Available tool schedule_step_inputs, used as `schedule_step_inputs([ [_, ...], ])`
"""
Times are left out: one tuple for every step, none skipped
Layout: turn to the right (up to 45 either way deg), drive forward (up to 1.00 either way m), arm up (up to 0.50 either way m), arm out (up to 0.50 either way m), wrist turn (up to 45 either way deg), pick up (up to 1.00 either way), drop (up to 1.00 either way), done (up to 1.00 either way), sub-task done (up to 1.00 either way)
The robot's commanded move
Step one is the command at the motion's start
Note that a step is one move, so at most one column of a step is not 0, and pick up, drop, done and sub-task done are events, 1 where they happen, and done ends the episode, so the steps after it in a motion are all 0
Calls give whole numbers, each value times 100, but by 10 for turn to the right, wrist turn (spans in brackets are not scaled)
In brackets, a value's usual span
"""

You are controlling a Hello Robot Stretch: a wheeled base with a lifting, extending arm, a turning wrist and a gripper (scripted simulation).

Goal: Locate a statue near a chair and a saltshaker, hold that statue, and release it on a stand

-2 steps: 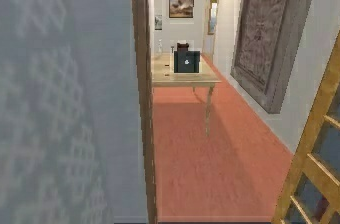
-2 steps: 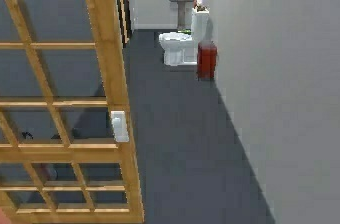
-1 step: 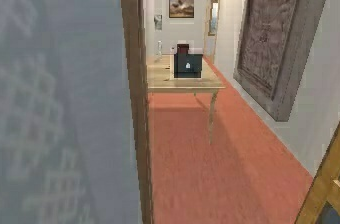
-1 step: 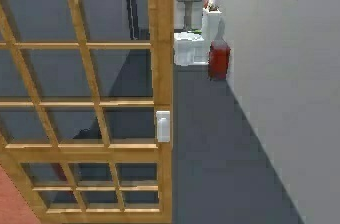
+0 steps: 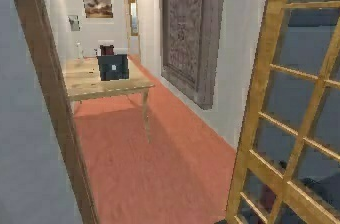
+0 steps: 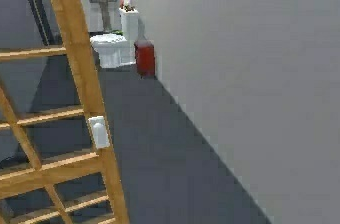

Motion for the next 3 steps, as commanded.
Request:
schedule_step_inputs([
  [0, 100, 0, 0, 0, 0, 0, 0, 0],
  [150, 0, 0, 0, 0, 0, 0, 0, 0],
  [0, 10, 0, 0, 0, 0, 0, 0, 0],
])
